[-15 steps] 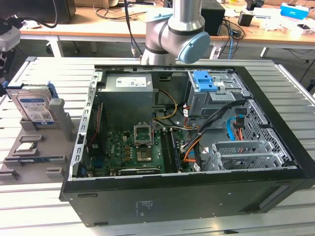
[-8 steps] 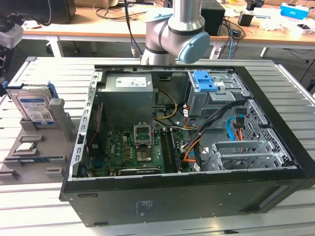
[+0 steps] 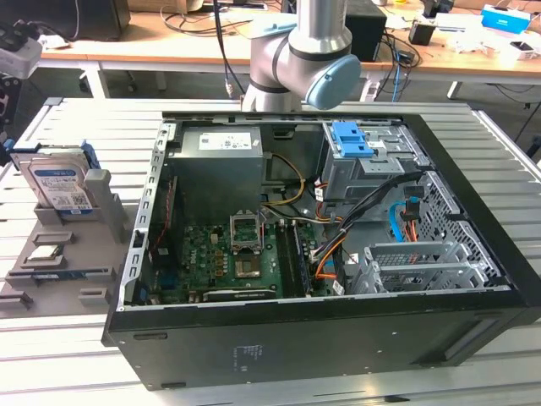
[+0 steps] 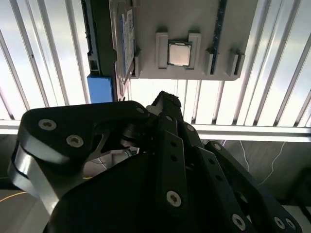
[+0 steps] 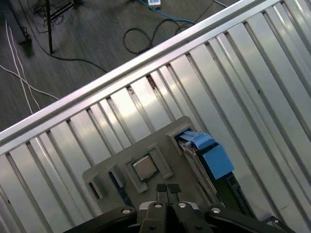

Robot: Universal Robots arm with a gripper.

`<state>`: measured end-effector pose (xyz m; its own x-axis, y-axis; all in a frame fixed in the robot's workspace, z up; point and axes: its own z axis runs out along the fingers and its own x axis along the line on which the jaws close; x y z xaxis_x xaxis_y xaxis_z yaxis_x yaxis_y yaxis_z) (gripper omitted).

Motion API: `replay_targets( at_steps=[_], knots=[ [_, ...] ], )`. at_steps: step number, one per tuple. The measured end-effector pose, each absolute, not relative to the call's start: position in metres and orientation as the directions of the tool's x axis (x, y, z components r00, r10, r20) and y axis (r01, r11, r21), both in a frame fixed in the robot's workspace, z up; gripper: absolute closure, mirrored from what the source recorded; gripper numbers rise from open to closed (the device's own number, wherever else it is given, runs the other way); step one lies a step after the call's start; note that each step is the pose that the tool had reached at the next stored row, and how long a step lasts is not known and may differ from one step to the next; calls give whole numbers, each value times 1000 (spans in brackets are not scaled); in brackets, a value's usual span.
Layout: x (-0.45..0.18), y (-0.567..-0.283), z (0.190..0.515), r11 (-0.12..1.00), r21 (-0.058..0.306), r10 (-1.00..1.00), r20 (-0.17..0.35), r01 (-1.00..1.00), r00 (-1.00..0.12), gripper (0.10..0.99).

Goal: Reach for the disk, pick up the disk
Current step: 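Pick up the disk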

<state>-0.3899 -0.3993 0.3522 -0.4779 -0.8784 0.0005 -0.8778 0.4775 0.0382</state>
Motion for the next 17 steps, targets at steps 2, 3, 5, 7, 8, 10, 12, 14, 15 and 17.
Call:
replay_targets(
  at_steps=[2,3,5,7,8,10,12,14,15,17],
  knots=[
    [-390,-399,352,459,38,-888,0,-888,-459,980],
    [-390,-399,352,450,38,-893,0,-892,-450,980],
    [-390,-399,352,431,38,-902,0,-902,-431,980],
    [-390,-399,352,395,38,-919,0,-918,-395,980],
    [-390,-399,352,377,38,-926,0,-925,-378,980],
    [-390,-399,352,360,38,-933,0,-932,-360,980],
    [-390,-399,352,340,38,-940,0,-940,-340,980],
    [-390,-399,352,319,38,-948,1,-947,-319,980],
    [-390,-399,352,308,38,-951,0,-950,-309,980],
    [-390,-399,352,278,38,-961,0,-960,-278,980]
  ],
)
